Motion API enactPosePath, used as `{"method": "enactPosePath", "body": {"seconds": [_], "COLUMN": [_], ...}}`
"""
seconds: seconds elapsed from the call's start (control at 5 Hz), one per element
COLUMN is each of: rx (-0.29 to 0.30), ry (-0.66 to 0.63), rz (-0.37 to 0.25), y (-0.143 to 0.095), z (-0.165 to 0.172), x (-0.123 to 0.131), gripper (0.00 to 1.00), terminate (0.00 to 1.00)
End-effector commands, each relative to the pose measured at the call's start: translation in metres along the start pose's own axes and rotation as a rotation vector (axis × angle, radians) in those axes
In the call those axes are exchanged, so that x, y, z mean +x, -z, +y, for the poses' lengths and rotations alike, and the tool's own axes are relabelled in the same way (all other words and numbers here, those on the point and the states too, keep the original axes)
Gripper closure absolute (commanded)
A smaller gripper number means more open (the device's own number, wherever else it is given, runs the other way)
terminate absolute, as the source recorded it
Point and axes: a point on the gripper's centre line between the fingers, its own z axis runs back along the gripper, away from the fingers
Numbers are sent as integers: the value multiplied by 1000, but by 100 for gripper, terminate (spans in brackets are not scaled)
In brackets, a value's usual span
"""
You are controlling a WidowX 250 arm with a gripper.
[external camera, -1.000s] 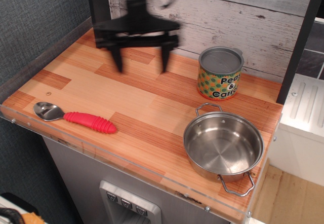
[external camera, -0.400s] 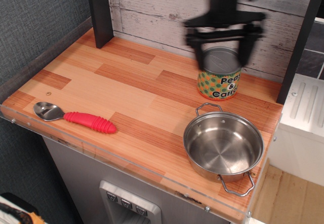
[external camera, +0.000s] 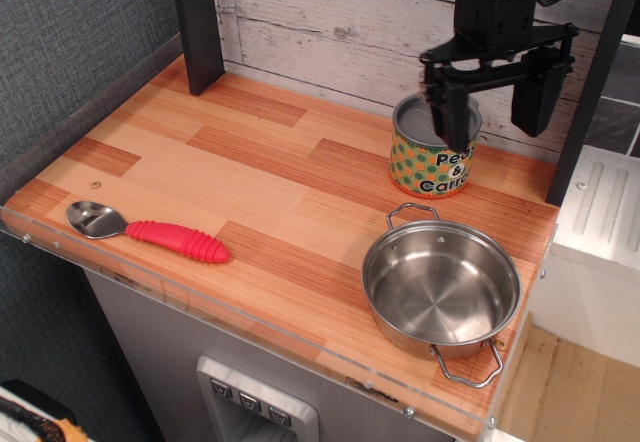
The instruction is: Moving the can from behind the steel kadai to left of the table behind the spoon
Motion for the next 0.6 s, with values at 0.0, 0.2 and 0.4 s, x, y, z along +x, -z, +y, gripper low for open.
{"method": "enactPosePath", "body": {"seconds": [0.0, 0.2, 0.4], "rx": [-22, 3, 12], "ry": [-107, -177, -342], "rz": [-65, -63, -67], "y": [0, 6, 12], "z": [-15, -15, -5], "x": [12, 14, 24], "gripper": [0, 0, 0], "terminate": [0, 0, 0]}}
